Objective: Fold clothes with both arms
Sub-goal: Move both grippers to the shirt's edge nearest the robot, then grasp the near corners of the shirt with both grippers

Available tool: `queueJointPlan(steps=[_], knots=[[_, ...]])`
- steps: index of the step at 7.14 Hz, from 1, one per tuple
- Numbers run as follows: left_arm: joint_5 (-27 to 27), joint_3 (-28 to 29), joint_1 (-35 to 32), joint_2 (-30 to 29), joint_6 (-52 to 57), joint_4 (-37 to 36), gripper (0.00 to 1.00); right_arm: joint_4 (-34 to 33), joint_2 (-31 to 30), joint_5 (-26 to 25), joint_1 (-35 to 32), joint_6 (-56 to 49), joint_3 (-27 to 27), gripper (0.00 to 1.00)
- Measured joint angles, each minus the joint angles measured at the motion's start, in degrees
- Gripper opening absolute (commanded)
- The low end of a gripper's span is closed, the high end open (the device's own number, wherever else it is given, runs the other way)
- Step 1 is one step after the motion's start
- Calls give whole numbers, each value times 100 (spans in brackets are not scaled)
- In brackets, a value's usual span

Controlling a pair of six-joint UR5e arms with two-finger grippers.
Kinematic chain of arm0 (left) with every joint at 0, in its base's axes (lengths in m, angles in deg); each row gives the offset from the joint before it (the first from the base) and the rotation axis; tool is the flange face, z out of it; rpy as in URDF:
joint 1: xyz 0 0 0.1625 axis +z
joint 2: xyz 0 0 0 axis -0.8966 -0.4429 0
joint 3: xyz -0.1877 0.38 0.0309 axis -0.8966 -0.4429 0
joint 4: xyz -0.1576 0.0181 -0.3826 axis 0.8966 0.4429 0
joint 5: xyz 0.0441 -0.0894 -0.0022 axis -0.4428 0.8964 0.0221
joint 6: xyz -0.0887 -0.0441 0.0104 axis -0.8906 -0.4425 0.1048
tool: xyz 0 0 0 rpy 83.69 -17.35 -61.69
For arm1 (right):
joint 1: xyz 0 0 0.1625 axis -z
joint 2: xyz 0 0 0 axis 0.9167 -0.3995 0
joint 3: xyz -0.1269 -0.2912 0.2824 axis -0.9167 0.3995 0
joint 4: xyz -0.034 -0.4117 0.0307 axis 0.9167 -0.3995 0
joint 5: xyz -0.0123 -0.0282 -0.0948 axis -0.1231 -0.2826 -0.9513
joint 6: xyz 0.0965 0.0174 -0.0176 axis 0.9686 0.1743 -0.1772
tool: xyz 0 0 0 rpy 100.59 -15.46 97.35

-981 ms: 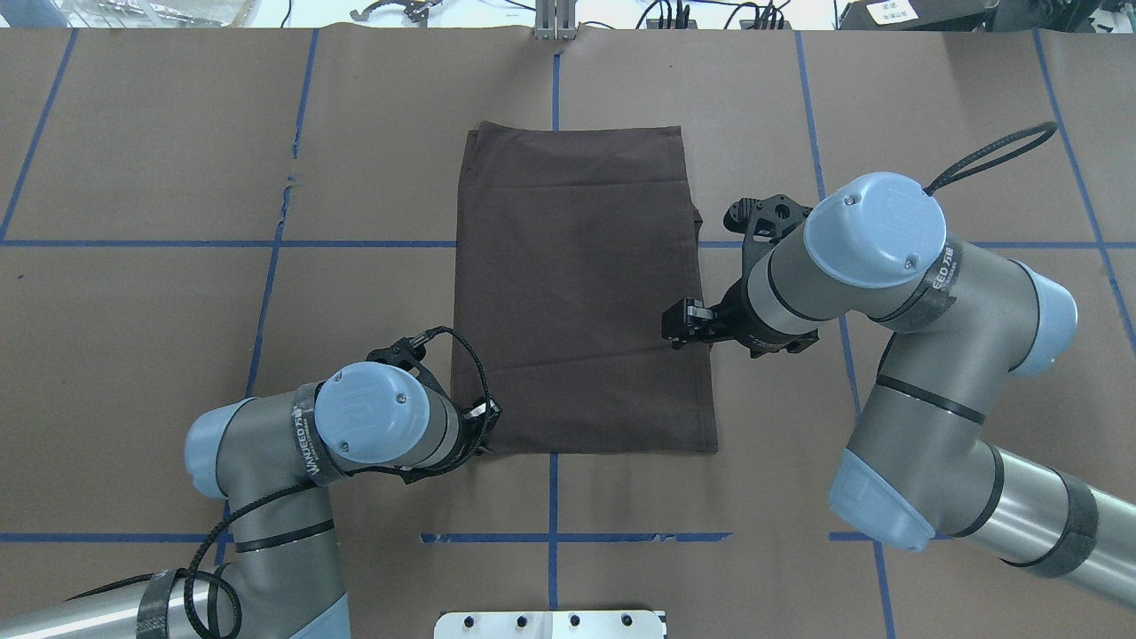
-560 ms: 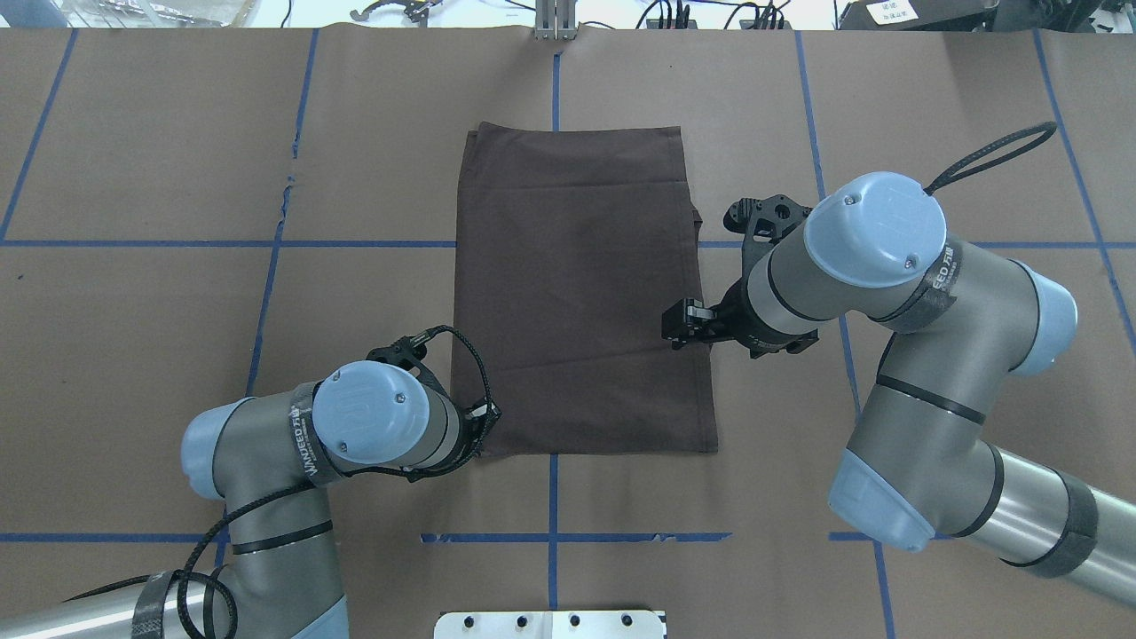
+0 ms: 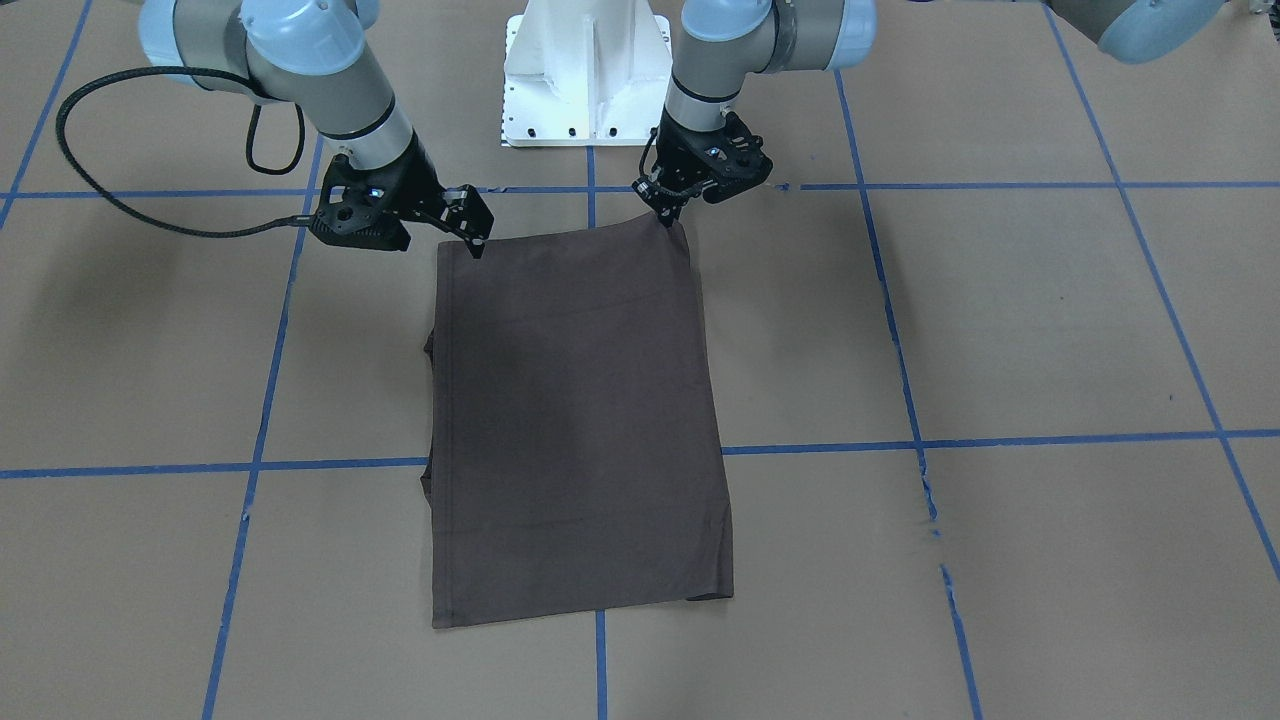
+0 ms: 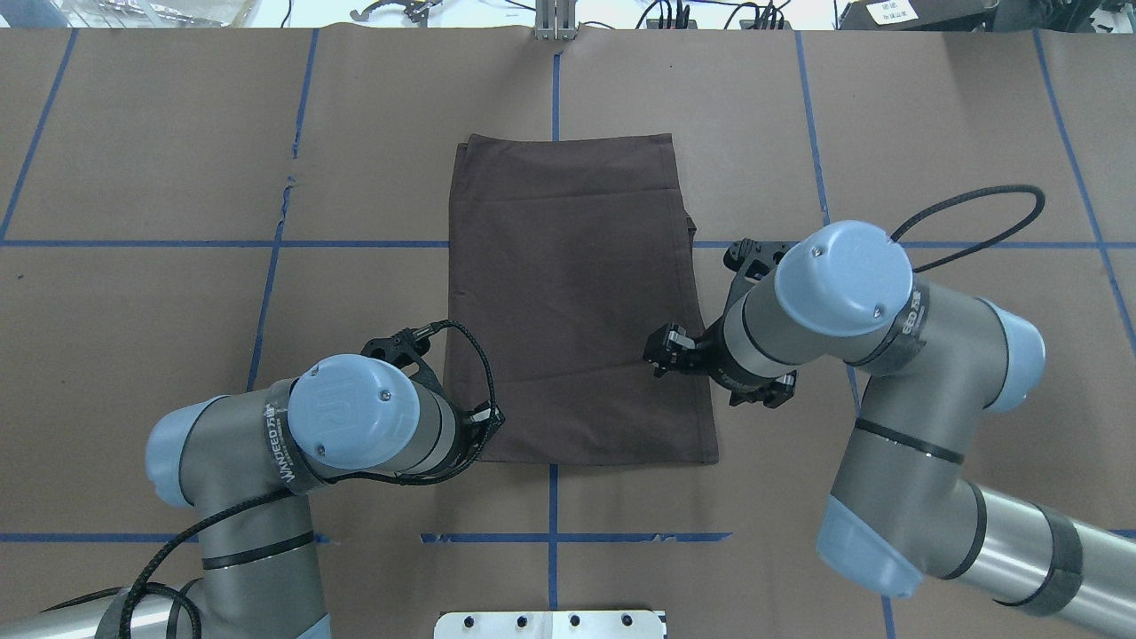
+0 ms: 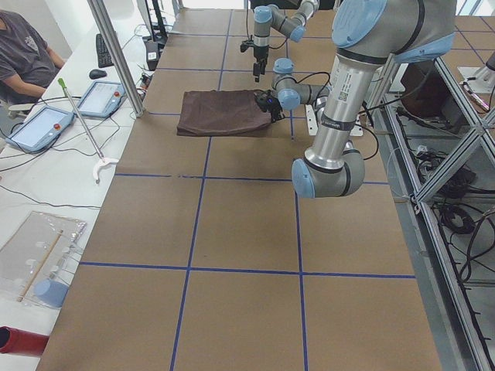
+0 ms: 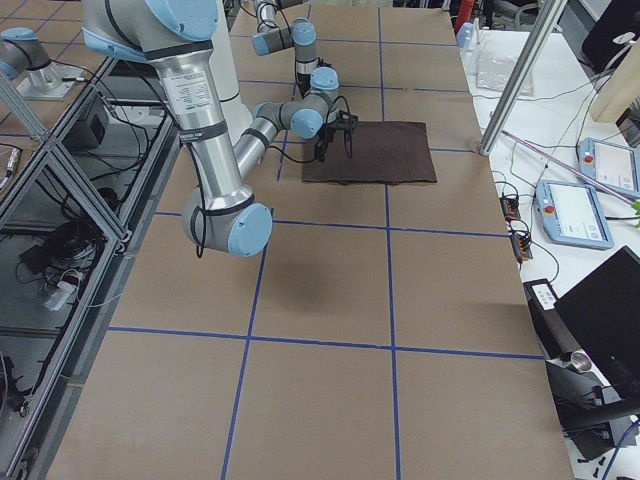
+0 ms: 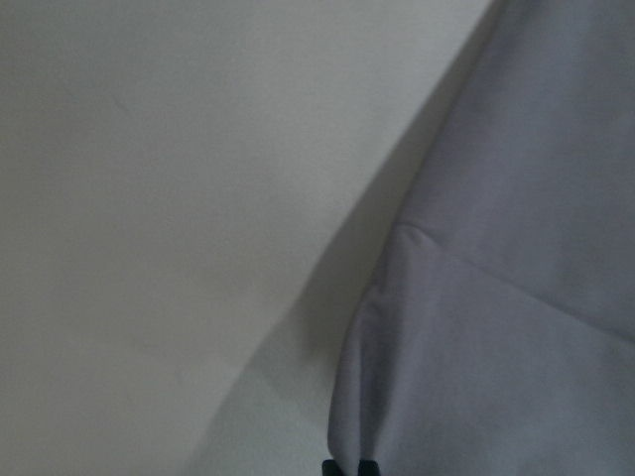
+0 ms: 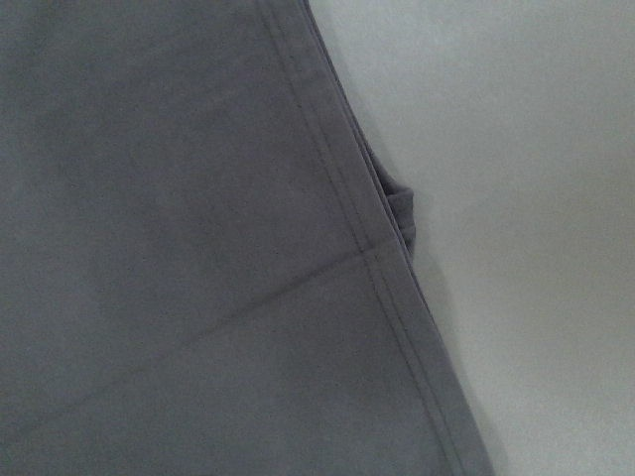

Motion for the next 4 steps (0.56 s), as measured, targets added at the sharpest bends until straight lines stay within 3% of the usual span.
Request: queueJointPlan(steps=[2, 4], knots=[[-2, 25, 0, -5, 18, 19, 0, 4, -64, -824, 674, 927, 59, 100], [-4, 30, 0, -10, 25, 24, 0, -5, -52, -1180, 970, 1332, 192, 100]])
